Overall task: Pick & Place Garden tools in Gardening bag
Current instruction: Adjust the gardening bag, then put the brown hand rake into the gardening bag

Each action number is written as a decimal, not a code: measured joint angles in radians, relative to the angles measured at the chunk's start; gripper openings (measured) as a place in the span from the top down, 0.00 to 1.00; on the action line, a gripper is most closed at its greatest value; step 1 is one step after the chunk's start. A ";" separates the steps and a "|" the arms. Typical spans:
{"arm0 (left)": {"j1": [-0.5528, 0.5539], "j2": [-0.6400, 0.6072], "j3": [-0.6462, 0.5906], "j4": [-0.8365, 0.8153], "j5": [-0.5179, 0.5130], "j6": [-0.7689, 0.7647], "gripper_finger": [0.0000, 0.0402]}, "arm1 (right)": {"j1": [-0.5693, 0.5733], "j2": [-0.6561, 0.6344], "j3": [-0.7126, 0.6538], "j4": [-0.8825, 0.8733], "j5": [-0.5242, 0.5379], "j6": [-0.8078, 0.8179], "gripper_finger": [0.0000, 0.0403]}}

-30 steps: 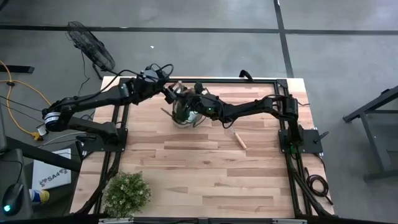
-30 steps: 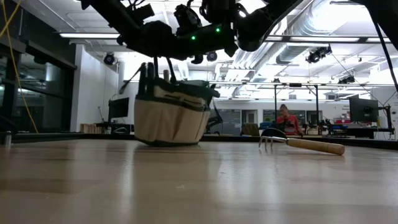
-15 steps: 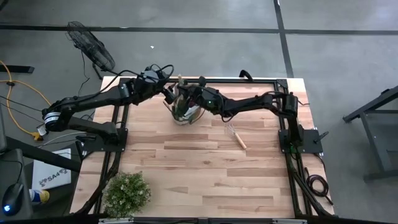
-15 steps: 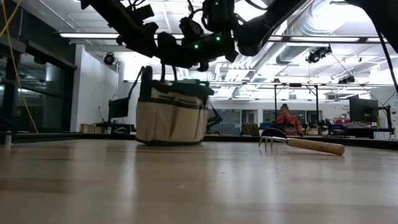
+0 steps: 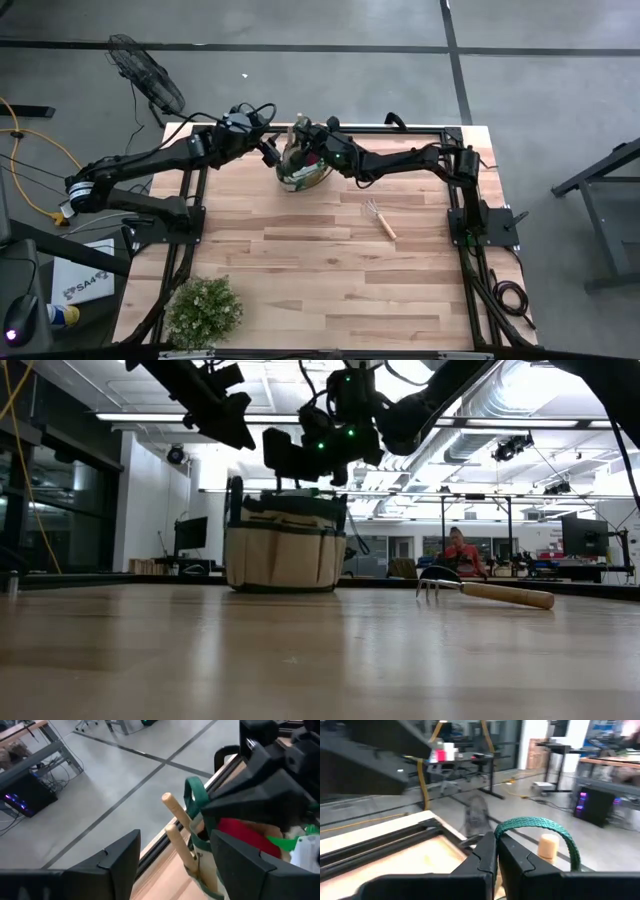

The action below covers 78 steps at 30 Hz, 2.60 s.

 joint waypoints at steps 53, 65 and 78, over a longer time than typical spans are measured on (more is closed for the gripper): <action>0.000 0.001 0.000 -0.064 0.053 -0.029 0.42 | 0.001 -0.128 -0.001 -0.231 0.202 -0.105 0.47; 0.000 0.001 0.000 -0.096 0.054 -0.053 0.42 | 0.085 -0.289 -0.001 -0.533 0.227 -0.080 0.47; 0.000 -0.131 -0.182 0.039 0.142 -0.076 0.42 | 0.205 -0.537 -0.001 -1.358 0.295 0.255 0.47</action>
